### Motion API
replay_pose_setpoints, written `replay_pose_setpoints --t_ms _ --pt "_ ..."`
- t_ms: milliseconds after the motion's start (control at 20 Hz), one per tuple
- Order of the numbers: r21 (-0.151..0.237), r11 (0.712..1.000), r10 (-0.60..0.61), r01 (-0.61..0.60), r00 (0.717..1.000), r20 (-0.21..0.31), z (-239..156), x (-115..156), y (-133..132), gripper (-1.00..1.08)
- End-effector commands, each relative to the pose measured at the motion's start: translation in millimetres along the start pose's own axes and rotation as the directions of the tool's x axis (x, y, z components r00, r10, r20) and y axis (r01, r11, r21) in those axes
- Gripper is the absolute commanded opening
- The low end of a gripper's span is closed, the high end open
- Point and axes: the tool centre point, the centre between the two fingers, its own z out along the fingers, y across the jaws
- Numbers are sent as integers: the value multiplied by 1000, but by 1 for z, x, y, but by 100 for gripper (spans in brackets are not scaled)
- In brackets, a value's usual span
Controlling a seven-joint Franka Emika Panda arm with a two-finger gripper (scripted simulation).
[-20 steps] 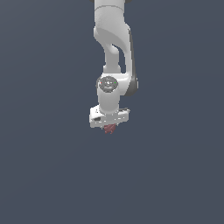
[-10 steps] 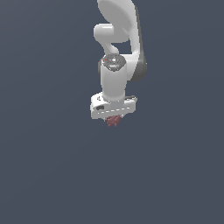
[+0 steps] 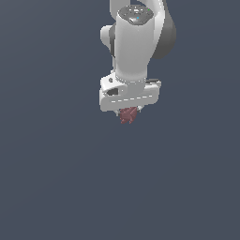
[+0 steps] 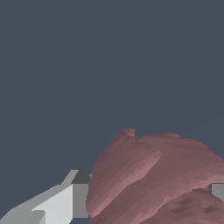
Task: Pick up the object and move it to a goal position.
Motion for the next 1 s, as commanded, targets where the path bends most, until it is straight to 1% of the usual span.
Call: replay_pose_setpoints --t_ms 0,500,950 --pt "0 1000 0 0 1000 1 -27 3 -5 -100" --pt "0 1000 0 0 1000 1 -126 20 -25 -100" --pt "1 1000 0 0 1000 1 -192 33 -37 -100"
